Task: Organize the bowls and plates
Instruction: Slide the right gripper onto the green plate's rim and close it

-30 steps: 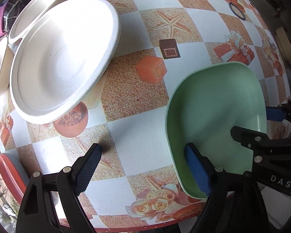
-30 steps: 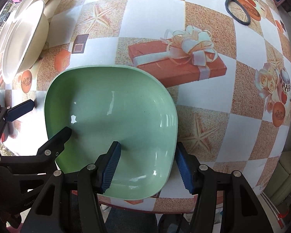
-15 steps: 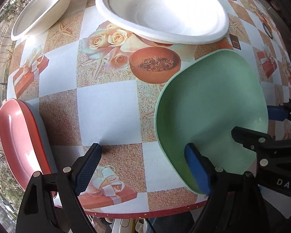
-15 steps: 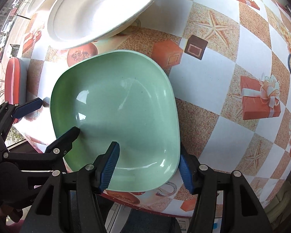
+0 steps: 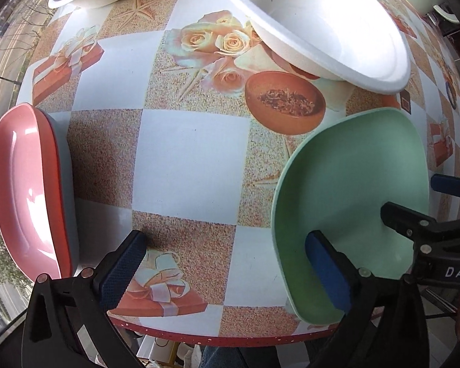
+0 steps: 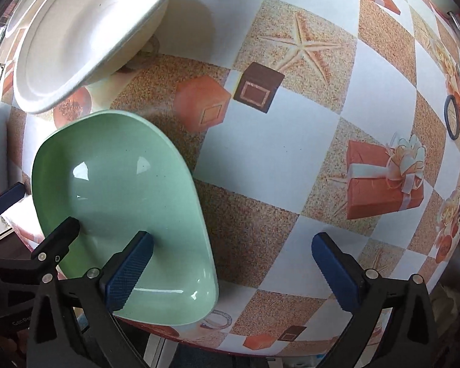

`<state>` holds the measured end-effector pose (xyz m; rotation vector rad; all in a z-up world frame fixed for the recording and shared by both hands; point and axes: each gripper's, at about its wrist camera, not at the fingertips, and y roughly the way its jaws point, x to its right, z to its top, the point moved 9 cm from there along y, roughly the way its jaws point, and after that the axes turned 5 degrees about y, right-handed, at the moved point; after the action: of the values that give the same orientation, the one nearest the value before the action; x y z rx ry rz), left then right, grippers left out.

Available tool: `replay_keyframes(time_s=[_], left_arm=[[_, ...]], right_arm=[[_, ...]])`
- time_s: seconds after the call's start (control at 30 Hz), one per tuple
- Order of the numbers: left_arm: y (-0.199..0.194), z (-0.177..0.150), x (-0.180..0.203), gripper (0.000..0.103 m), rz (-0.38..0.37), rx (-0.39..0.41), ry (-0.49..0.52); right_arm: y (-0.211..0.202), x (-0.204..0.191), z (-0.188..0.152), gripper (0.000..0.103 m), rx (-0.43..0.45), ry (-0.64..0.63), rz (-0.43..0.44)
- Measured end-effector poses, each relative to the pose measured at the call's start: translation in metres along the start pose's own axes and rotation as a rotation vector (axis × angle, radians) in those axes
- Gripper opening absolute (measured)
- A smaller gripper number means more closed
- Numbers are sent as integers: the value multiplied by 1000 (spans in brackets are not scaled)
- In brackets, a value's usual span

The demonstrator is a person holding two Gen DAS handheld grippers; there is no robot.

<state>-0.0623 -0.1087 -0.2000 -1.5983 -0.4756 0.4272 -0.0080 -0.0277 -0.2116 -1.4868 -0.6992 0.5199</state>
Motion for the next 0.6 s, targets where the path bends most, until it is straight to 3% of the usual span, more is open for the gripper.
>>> replay_keyframes(time_s=[0.1, 0.2, 0.27, 0.3, 0.43, 0.6], left_arm=[[-2, 16, -1, 103, -5, 12, -58], [-10, 7, -4, 103, -6, 37, -108], [-11, 7, -7, 103, -6, 32, -107], [-13, 5, -6, 103, -6, 26, -107], [-14, 14, 6, 103, -6, -11, -110], [-19, 10, 20, 102, -13, -77, -109]], right_arm=[[0, 0, 2, 103, 4, 4, 4], [1, 4, 3, 103, 2, 26, 7], [-17, 34, -11, 103, -5, 28, 7], [-20, 39, -21, 103, -10, 26, 3], [-12, 29, -9, 103, -64, 25, -2], [-12, 17, -1, 101, -57, 8, -13]])
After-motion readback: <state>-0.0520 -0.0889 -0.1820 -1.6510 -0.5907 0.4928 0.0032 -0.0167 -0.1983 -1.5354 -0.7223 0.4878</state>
